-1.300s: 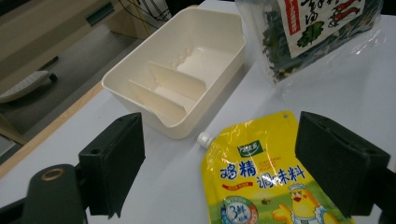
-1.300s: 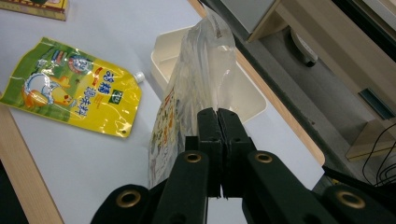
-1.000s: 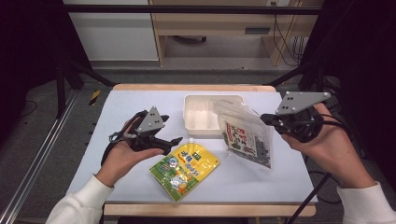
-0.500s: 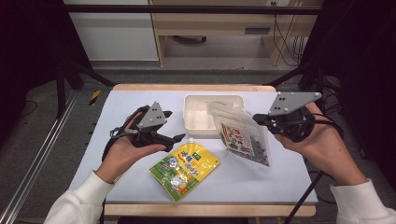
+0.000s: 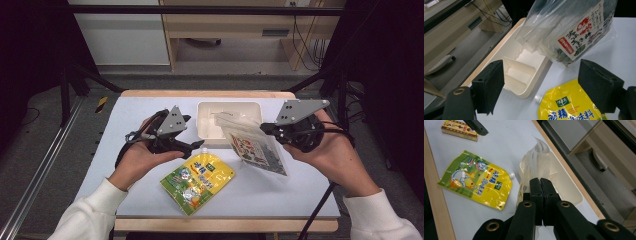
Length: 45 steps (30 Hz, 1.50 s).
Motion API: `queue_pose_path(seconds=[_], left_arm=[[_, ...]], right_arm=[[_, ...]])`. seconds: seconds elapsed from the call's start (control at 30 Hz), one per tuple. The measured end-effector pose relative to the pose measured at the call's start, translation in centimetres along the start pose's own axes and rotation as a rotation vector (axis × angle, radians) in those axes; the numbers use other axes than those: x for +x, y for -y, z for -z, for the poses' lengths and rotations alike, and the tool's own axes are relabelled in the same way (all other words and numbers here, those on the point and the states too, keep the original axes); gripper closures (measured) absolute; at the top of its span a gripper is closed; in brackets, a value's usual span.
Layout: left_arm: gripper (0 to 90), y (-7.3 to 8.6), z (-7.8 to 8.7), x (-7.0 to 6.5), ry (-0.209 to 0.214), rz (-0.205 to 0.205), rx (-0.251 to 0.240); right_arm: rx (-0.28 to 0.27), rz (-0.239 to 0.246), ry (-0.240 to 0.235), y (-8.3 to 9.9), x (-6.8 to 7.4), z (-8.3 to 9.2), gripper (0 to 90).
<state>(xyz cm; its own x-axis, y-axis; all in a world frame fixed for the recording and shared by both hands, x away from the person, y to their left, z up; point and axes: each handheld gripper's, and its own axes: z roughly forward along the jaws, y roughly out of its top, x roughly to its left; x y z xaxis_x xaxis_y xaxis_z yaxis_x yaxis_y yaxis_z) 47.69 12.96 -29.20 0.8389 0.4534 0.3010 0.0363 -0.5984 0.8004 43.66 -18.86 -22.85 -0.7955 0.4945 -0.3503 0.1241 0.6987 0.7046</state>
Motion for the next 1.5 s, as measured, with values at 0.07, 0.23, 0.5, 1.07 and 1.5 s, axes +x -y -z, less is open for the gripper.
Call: queue_pose_path(seconds=[0.07, 0.23, 0.5, 1.07, 1.5], left_arm=[[20.8, 0.0, -0.1, 0.0, 0.004, -0.002, 0.003], [20.7, 0.1, -0.4, -0.1, 0.005, -0.007, 0.010], [20.8, -0.1, -0.1, -0.1, 0.004, -0.009, 0.001], [20.7, -1.1, -1.5, 0.7, 0.029, -0.034, -0.002], [36.6, -0.1, -3.8, 0.3, 0.078, -0.074, 0.037]], right_arm=[[-0.001, 0.010, -0.001, -0.3, 0.3, -0.2, 89.4], [0.002, 0.043, -0.008, -1.0, 1.1, -0.5, 89.7], [-0.005, 0.074, -0.030, -2.1, 1.4, 0.7, 89.7], [-0.018, 0.097, -0.091, -2.6, 1.8, -0.2, 89.6], [-0.020, 0.091, -0.110, -3.1, 2.2, -1.3, 89.5]])
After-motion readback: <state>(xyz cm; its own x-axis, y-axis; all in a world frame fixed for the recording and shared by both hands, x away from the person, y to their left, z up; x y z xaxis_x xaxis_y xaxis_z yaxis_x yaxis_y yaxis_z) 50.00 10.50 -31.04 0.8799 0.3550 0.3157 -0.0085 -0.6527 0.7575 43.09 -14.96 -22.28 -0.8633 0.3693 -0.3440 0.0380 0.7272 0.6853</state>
